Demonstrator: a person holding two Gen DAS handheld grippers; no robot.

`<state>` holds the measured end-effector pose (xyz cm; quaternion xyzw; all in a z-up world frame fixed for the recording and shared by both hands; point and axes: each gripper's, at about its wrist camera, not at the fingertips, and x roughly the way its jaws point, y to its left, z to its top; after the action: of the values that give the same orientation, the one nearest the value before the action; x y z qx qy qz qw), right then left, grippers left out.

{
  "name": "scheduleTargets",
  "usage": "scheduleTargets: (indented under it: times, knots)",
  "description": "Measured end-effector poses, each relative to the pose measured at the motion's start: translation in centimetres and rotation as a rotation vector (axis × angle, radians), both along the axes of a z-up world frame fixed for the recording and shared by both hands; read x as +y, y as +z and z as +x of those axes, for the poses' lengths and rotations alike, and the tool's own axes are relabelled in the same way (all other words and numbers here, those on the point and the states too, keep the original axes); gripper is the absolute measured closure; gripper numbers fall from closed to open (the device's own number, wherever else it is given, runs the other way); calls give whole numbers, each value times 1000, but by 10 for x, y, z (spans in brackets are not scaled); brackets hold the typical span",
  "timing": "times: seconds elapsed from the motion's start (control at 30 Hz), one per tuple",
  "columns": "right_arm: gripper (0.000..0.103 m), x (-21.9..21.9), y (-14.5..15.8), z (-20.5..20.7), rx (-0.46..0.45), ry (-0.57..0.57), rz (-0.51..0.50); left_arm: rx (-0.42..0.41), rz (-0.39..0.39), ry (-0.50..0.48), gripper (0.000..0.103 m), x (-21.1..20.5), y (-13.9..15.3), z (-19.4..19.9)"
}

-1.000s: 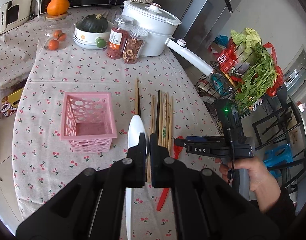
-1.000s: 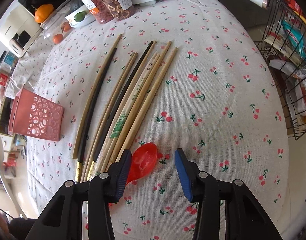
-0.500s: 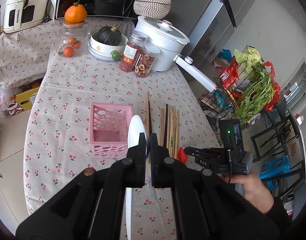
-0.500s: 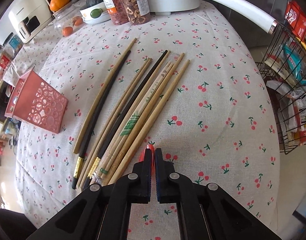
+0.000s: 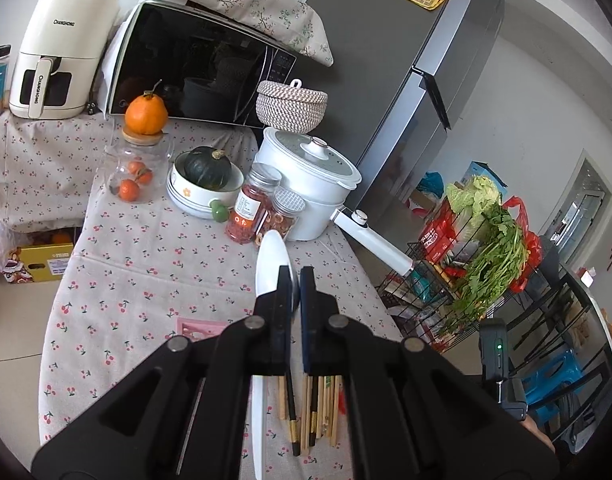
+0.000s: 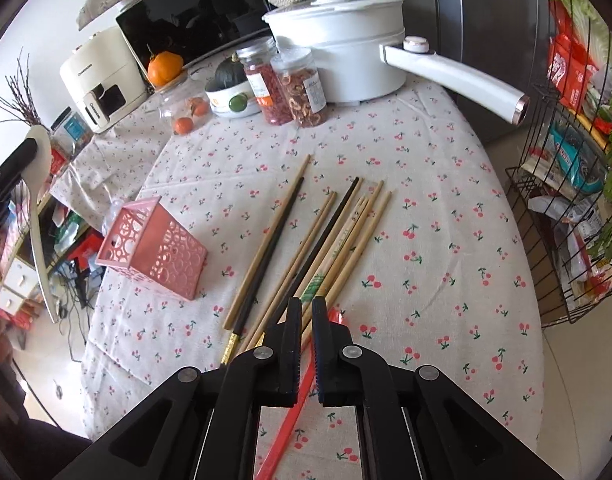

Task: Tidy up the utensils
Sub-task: 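Lift the white spoon with the left tool while the right tool grasps the red spoon, then lower the white spoon into the pink basket and open the left tool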

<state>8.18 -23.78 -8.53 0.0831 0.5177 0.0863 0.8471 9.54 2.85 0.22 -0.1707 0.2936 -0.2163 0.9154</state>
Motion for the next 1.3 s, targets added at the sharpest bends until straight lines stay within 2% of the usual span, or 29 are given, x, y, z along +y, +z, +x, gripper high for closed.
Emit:
scheduleTargets:
  times: [0.07, 0.27, 0.33, 0.4, 0.53, 0.67, 0.87, 0.93, 1.0, 1.03, 1.17, 1.3]
  knots:
    - [57, 2, -19, 3, 89, -9, -31, 11, 21, -9, 99, -7, -2, -1]
    - [54, 29, -59, 15, 210, 62, -191, 27, 50, -31, 99, -14, -4, -9]
    - [54, 40, -67, 18, 231, 83, -256, 24, 61, -32, 99, -13, -4, -10]
    - [54, 45, -67, 21, 221, 95, -272, 24, 70, -32, 99, -12, -5, -12]
    - [62, 43, -67, 23, 239, 84, -233, 34, 72, -28, 99, -7, -7, -13]
    - [63, 34, -67, 23, 265, 61, -190, 41, 69, -23, 99, -3, -8, -14]
    - [63, 35, -72, 18, 275, 102, -255, 43, 76, -21, 99, -5, -8, -16]
    - [63, 43, -73, 16, 251, 126, -294, 50, 77, -19, 99, -6, -10, -15]
    - [71, 47, -73, 18, 240, 138, -283, 53, 80, -15, 99, -7, -12, -15]
    - [80, 47, -72, 19, 233, 143, -273, 53, 82, -14, 99, -8, -13, -15]
    - [91, 45, -68, 19, 211, 138, -297, 40, 84, -6, 99, -6, -10, -17]
    - [93, 35, -51, 11, 157, 97, -257, 19, 76, 8, 99, -1, -5, -20]
